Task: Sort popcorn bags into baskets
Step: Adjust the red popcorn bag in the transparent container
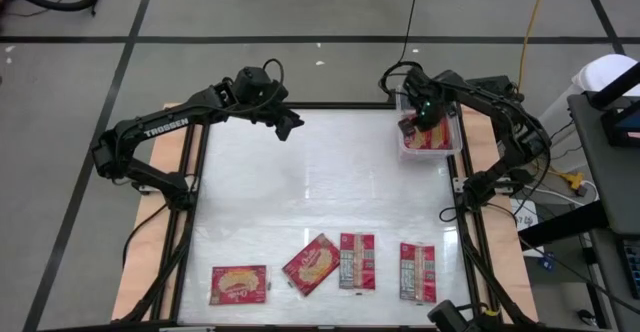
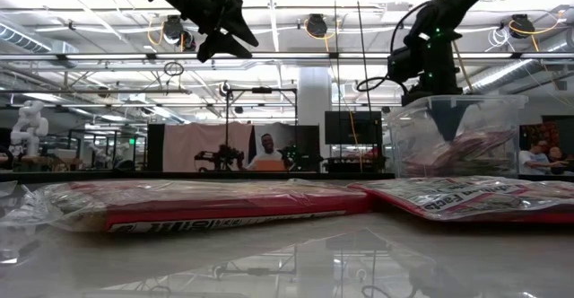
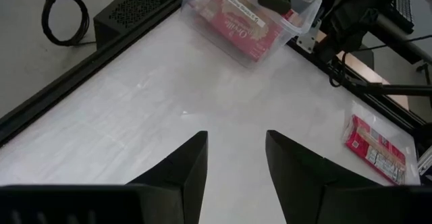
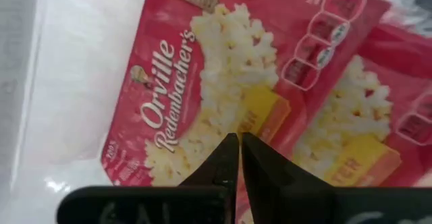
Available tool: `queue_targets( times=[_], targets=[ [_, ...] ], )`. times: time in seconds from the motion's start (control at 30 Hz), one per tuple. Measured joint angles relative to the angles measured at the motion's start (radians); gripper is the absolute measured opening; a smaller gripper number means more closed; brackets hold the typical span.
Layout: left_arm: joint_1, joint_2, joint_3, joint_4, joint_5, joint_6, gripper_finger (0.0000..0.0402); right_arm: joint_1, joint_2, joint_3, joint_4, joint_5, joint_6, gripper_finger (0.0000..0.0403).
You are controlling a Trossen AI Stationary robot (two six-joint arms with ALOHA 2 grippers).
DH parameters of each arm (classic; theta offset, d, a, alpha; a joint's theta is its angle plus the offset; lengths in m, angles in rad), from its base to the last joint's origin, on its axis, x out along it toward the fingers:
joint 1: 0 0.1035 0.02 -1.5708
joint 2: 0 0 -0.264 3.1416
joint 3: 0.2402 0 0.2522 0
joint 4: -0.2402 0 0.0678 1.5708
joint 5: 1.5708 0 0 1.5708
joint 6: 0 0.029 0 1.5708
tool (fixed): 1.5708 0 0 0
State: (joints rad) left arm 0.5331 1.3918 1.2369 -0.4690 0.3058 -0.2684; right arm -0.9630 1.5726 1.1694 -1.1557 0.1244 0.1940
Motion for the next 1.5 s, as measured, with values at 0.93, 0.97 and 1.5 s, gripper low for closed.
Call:
queue_targets(
  times=[0.93,0.97,1.5],
  targets=[
    [-0.009,0.0,0.0,-0.046,0.008,-0.001,0.0152,-0.082,-0.031,0.039,0.009,0.034,-0.588,0.0001],
    [-0.012,0.0,0.0,-0.056,0.008,-0.001,0.0152,-0.085,-0.033,0.036,0.018,0.031,-0.6,0.0],
    [-0.025,0.0,0.0,-0.074,0.007,0.009,0.0152,-0.05,-0.051,-0.007,0.155,-0.152,-0.688,0.0]
  ],
)
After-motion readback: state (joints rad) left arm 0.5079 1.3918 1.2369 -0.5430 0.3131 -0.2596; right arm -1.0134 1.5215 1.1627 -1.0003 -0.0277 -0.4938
